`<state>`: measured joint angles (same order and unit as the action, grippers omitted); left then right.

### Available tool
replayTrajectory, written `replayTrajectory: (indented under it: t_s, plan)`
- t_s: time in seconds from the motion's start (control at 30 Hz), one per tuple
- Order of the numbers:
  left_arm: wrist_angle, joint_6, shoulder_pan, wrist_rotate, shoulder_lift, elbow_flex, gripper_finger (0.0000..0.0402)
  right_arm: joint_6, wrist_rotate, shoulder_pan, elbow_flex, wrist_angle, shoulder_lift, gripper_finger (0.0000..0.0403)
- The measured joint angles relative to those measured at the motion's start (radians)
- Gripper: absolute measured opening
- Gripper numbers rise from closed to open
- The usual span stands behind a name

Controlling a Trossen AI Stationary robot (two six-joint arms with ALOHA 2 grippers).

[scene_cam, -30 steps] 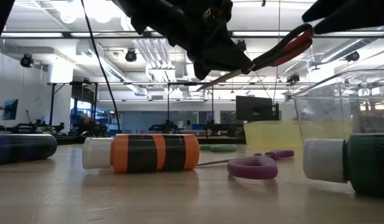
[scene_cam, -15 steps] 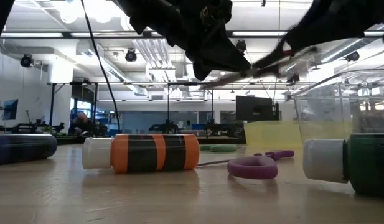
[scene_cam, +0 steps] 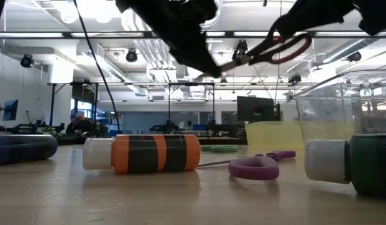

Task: Pick & Place Paint Supplies
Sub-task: Put the black scissors into the yellow bin

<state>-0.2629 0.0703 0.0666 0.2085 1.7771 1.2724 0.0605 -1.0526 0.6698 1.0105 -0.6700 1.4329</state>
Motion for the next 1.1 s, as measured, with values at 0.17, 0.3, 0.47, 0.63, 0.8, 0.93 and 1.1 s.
replayTrajectory:
  t_s: [0.17,0.3,0.47,0.63,0.8,0.93,1.1]
  plan:
    - [-0.189,-0.035,0.0,0.181,-0.096,-0.001,0.0102,0.229,-0.055,-0.073,0.091,-0.29,-0.009,0.0025]
    - [-0.321,-0.118,0.004,0.188,-0.141,-0.021,0.0103,0.446,-0.062,-0.146,0.139,-0.523,-0.022,0.0025]
    - [-0.329,-0.204,0.015,0.185,-0.188,-0.134,0.0104,0.741,0.008,-0.251,0.155,-0.79,-0.067,0.0025]
    - [-0.222,-0.244,0.026,0.173,-0.232,-0.25,0.0104,0.82,0.163,-0.387,0.151,-0.892,-0.125,0.0025]
    - [-0.06,-0.255,0.026,0.174,-0.274,-0.341,0.0104,0.725,0.305,-0.569,0.187,-0.902,-0.131,0.0025]
    - [0.019,-0.282,0.027,0.173,-0.297,-0.365,0.0104,0.635,0.406,-0.741,0.229,-0.901,-0.085,0.0025]
    - [0.049,-0.284,0.04,0.161,-0.319,-0.365,0.0104,0.527,0.456,-0.925,0.302,-0.901,0.037,0.0025]
